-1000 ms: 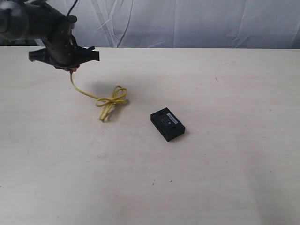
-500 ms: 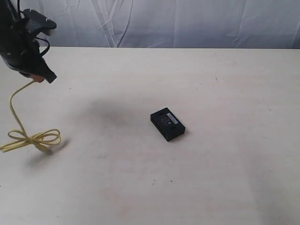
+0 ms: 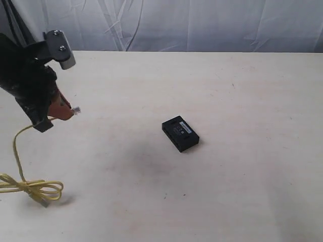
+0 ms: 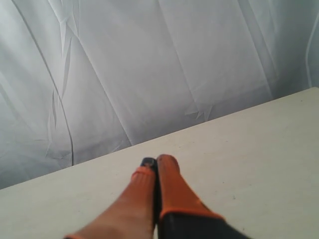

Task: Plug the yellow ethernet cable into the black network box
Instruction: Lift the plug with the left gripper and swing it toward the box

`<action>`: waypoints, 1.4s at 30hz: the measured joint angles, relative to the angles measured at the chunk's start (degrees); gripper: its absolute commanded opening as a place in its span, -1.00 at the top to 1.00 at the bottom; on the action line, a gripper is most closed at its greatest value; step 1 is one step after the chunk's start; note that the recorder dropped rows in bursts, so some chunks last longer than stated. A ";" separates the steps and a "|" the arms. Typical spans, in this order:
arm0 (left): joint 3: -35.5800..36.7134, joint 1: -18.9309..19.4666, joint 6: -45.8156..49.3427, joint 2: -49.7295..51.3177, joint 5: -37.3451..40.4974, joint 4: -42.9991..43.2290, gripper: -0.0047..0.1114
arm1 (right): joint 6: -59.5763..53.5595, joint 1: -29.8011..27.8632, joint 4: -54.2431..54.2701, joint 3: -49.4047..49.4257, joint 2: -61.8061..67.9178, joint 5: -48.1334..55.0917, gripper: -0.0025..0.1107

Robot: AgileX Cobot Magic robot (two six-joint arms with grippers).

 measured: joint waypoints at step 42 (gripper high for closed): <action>0.68 -18.13 -5.66 20.58 -13.41 -6.96 0.92 | -1.15 0.00 6.98 -4.87 10.34 0.02 0.97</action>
